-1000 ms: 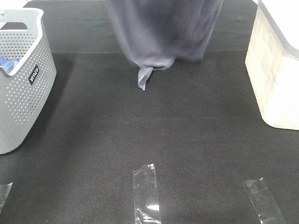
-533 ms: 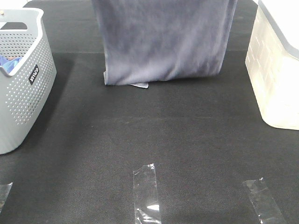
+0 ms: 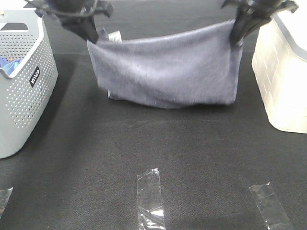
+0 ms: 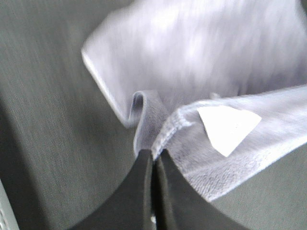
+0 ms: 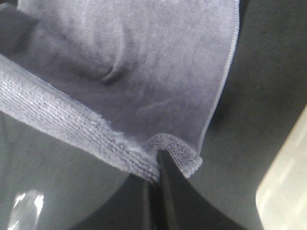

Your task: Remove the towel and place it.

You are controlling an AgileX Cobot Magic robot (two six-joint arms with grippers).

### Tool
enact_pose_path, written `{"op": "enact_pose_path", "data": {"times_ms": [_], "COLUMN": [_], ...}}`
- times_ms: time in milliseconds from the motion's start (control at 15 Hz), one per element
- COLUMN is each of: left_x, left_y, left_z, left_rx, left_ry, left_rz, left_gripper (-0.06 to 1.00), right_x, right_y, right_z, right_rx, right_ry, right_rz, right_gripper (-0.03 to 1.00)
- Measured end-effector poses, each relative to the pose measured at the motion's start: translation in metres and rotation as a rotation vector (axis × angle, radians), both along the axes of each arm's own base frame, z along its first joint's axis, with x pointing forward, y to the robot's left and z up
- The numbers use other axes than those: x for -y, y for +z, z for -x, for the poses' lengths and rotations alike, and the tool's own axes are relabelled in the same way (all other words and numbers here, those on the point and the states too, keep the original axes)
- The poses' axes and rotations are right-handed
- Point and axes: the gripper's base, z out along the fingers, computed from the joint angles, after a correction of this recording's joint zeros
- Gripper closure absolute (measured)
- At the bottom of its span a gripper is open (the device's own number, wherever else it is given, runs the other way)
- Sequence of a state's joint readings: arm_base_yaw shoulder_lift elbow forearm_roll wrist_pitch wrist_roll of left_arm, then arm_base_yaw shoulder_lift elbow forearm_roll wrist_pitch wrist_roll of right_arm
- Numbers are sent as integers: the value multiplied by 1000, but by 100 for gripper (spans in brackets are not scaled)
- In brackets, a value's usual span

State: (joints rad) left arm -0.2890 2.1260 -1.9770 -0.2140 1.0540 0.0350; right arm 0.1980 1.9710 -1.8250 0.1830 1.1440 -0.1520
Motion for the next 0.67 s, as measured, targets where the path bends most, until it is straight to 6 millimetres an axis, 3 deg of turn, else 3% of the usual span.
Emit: {"op": "enact_pose_path", "data": {"times_ms": [200,267,333,467,667], "left_x": [2,2,1,1,-6], "left_y": [-31,-33,-21,38,172], "left_z": [-34,-48,-62,-75,-50], "left_rx": [196,332,534,975,1564], "left_ry": [49,76,105,118,118], "left_rz": [2,20,52,108,171], "left_gripper": [94,94,94,94,94], "right_x": [-1,-1,-2,-3,1], "right_y": [-8,1,21,77,171], "right_z": [-36,-47,-59,-70,-53], "right_rx": [291,432,608,907,1224], "right_ry": [-47,-63,-65,-50,-35], "right_rz": [-1,-21,-40,-59,-79], "right_gripper": [97,97,97,97,97]}}
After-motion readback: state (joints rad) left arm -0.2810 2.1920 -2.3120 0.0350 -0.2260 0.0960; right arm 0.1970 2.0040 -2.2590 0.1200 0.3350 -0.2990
